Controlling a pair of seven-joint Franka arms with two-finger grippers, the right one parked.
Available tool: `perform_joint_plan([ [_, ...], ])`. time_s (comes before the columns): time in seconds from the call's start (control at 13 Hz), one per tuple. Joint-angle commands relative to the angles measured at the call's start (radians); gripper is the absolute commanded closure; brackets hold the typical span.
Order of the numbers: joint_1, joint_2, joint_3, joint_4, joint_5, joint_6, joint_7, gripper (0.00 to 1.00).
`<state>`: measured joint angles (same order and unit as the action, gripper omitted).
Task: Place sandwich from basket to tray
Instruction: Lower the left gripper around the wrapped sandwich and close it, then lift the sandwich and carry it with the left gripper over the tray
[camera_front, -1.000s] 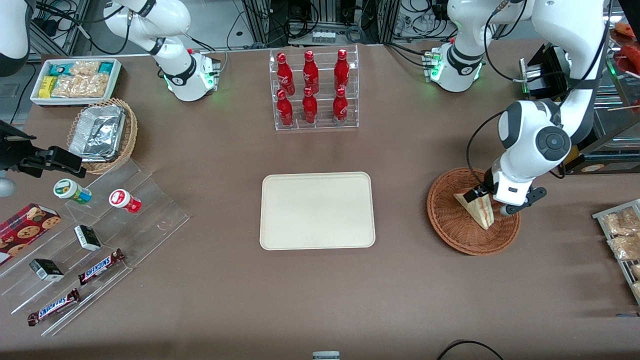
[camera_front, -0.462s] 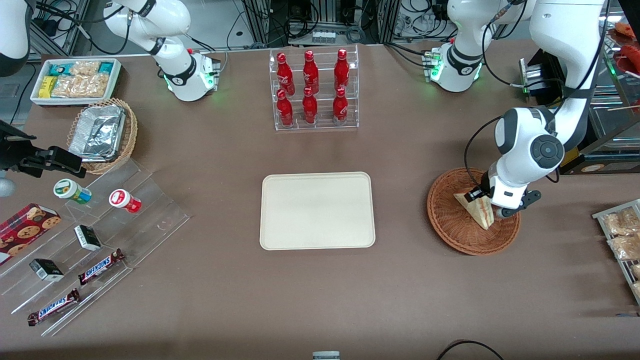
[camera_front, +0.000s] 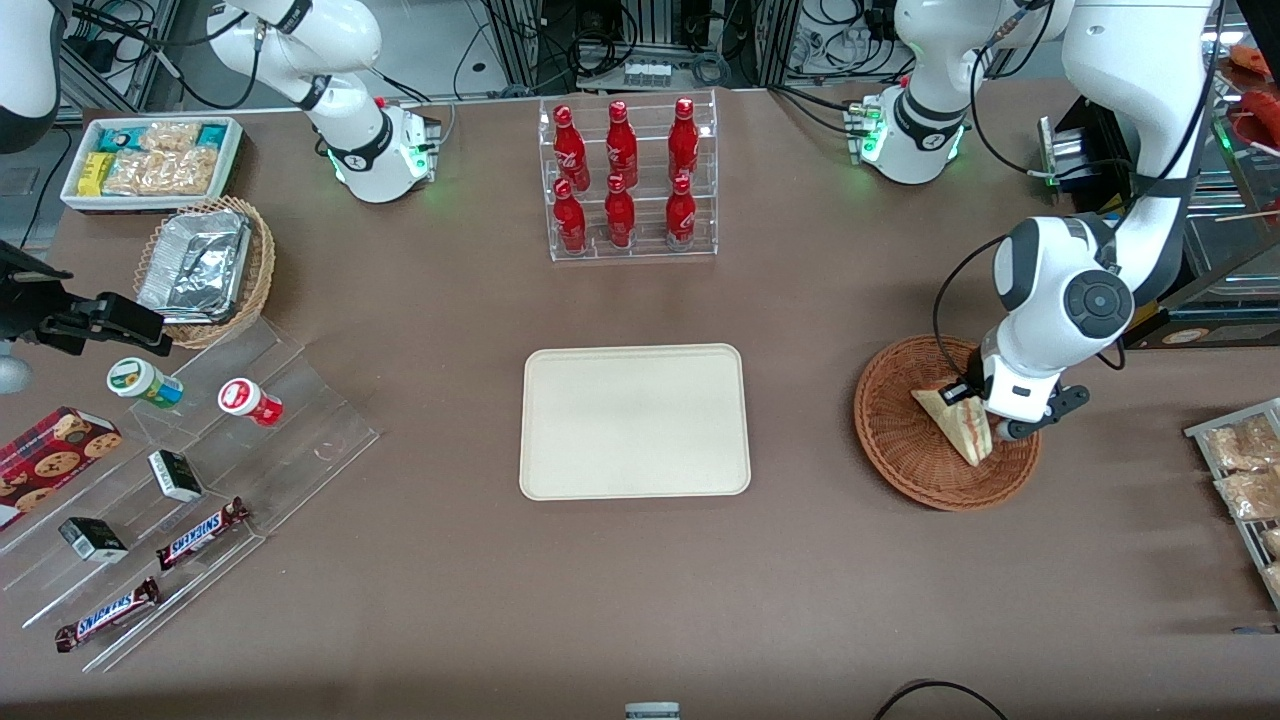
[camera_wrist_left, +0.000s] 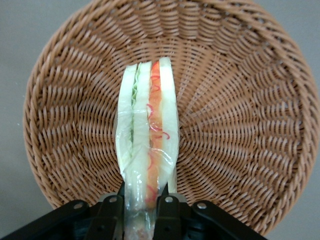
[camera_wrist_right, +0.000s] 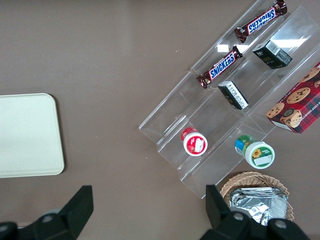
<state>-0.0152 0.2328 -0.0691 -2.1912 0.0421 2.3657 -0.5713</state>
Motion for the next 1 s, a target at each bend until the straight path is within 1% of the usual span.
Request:
perform_joint_plan([
  [0.0,-0.024,0.007,-0.020,0.099,0.027,-0.098,0.020,1.00],
  [0.15,-0.061,-0.001,-0.026,0.143,0.028,-0.149,0.054,1.00],
  [0.31,-0.119,-0.001,-0.026,0.194,0.028,-0.198,0.059,1.00],
  [0.54,-0.213,0.013,-0.026,0.252,0.027,-0.217,0.044,1.00],
  [0.77,-0.326,0.058,-0.026,0.306,0.022,-0.215,0.044,1.00],
  [0.92,-0.402,0.117,-0.026,0.369,0.019,-0.217,0.044,1.00],
])
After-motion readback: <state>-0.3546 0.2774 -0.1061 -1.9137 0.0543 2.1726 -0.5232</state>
